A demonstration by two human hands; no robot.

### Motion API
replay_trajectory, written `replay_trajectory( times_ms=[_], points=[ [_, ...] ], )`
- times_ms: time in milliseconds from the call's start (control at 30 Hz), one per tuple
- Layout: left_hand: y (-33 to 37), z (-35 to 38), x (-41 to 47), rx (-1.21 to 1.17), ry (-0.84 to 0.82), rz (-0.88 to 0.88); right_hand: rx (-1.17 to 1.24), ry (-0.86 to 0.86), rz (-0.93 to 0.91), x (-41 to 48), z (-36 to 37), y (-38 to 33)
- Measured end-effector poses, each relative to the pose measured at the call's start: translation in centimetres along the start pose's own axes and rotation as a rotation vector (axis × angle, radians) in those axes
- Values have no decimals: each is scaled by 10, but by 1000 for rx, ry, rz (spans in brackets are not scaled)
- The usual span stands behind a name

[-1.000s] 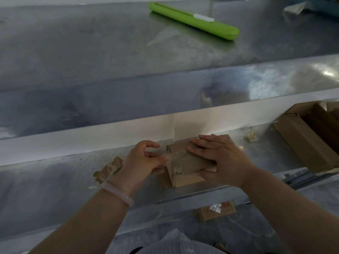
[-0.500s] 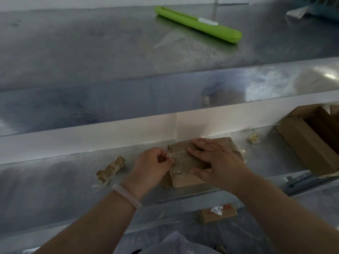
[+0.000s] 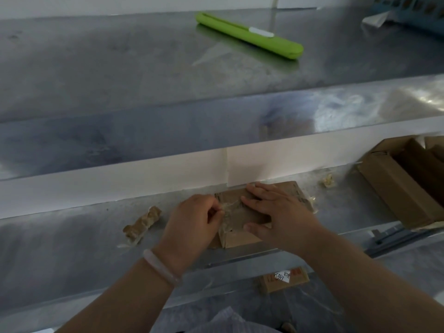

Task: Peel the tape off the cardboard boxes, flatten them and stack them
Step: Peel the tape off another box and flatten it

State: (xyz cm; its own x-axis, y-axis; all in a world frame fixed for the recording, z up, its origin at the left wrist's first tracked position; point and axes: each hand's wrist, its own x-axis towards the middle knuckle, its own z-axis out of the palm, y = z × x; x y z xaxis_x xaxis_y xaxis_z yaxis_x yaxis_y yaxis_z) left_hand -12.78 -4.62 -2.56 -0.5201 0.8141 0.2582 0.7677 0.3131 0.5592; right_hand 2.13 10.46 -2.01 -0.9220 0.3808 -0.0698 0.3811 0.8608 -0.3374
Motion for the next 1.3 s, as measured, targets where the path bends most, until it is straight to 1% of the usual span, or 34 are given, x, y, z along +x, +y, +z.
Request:
replay_trajectory(
  times_ms=[67, 100, 133, 200, 233, 300, 367, 433, 500, 567, 667, 767, 833, 933, 1000, 1133, 1233, 1267, 1300],
  points=[
    [6, -5, 4, -245, -4, -205, 6, -3, 5, 1, 1, -1],
    [12, -11, 10, -382, -2, -274, 11, 0, 8, 2, 2, 0],
    [17, -19, 17, -469, 16, -288, 23, 2, 14, 3, 2, 0],
    [25, -35, 31, -546, 44, -267, 67, -4, 29, 4, 2, 0],
    [28, -41, 37, -584, 28, -267, 95, -5, 39, 5, 2, 2],
    [30, -38, 42, -702, -68, -319, 177, 22, 46, 8, -2, 2],
    [29, -24, 39, -796, -166, -399, 359, 85, 40, 10, -2, 1],
    [27, -9, 33, -821, -220, -452, 513, 158, 54, 11, -2, -2],
    [25, 1, 30, -747, -249, -442, 577, 225, 102, 12, 1, -5],
    [23, 6, 29, -678, -252, -423, 562, 273, 147, 12, 3, -5],
    [19, 8, 31, -556, -238, -372, 477, 313, 200, 13, 7, -7],
    [21, 11, 32, -308, -219, -267, 341, 401, 253, 13, 15, -6],
    [22, 15, 33, -126, -165, -181, 268, 449, 265, 10, 19, -6],
    [22, 20, 36, 19, -110, -76, 179, 475, 243, 10, 21, -2],
    [22, 21, 37, 81, -112, -48, 166, 492, 184, 7, 22, 4],
    [21, 23, 38, 180, -152, -50, 91, 494, 57, -10, 21, 18],
    [22, 22, 35, 155, -149, -62, 68, 562, 77, -27, 18, 29],
    [22, 21, 35, 142, -153, -65, 82, 609, 114, -33, 18, 34],
    [23, 19, 35, 132, -157, -61, 126, 650, 189, -38, 16, 39]
  ],
)
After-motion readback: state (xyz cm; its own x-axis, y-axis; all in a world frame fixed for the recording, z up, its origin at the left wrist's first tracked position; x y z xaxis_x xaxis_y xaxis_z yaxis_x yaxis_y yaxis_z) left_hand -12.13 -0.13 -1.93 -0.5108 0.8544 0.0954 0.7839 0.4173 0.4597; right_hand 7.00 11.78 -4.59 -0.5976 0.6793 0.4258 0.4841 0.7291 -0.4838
